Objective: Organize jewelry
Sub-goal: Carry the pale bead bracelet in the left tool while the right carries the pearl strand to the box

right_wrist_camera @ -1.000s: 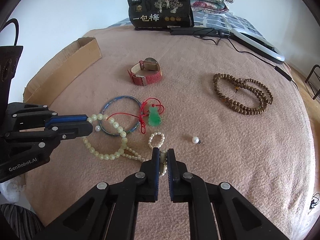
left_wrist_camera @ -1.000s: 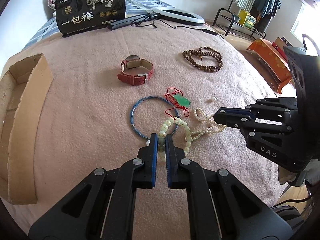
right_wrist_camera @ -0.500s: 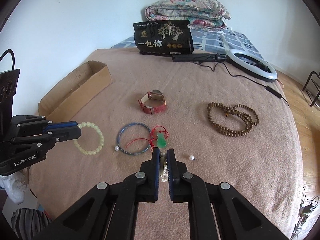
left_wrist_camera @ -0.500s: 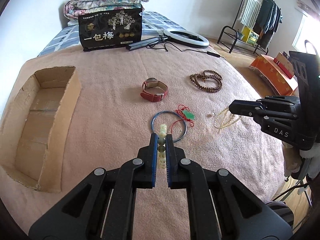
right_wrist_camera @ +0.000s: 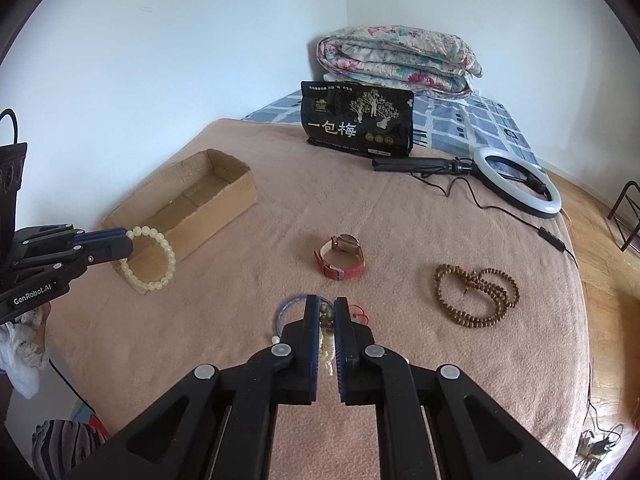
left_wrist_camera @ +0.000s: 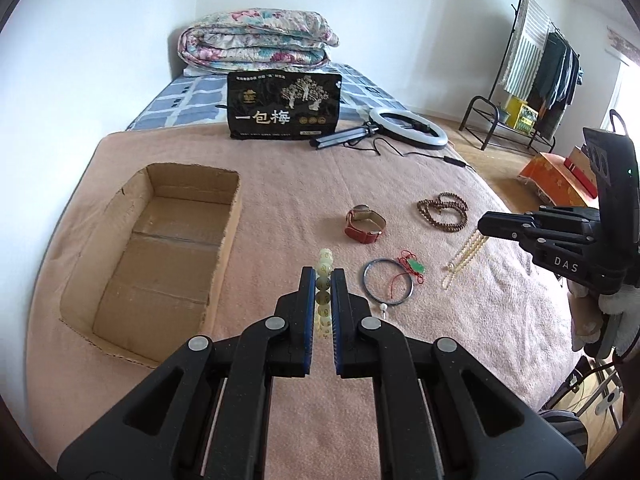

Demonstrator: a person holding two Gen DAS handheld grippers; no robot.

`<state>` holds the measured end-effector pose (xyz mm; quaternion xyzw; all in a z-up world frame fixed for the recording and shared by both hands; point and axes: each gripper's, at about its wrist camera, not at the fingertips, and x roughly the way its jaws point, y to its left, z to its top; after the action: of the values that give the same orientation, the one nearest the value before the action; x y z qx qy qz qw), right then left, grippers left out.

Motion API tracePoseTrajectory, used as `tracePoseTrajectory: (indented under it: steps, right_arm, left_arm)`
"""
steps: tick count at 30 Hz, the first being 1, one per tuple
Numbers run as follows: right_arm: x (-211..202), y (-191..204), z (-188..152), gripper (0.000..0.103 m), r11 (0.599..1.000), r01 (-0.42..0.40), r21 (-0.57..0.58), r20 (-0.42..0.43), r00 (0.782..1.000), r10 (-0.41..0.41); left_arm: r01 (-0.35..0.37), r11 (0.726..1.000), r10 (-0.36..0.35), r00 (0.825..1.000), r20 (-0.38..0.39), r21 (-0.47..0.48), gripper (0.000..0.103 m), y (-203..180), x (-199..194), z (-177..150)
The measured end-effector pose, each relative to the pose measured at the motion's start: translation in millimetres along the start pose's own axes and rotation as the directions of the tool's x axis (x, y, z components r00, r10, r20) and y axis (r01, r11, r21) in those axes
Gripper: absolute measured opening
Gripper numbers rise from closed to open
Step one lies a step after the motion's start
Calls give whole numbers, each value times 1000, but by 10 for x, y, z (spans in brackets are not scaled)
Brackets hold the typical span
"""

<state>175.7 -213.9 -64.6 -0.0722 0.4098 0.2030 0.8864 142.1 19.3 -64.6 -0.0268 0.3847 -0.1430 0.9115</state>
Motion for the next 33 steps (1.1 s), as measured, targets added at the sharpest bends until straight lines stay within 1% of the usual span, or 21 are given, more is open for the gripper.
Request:
tracePoseTrajectory:
  steps: [7, 14, 24, 28, 33]
  right_arm:
    - [-14, 271, 304, 4, 999, -27, -37, 36, 999, 28]
    - [94, 620, 648, 4, 994, -63, -86, 62, 996, 69]
    - [341, 1136, 1066, 4, 982, -131, -137, 87, 986, 144]
    - [451, 1298, 1225, 4, 977, -154, -149, 92, 981, 169]
    - [639, 1491, 1349, 4, 971, -189, -150, 81, 976, 202]
  left_arm:
    - [-50, 998, 52, 998, 42, -44, 5, 385, -239, 57]
    - [-113, 989, 119, 991, 58, -95, 5, 826, -368, 48]
    - [-206, 967, 212, 977, 23, -150, 5, 1367, -283, -65]
    - [-218, 961, 224, 975, 15, -170, 5, 1532, -242, -76]
    - [-229, 959, 233, 973, 5, -169, 5, 1633, -186, -104]
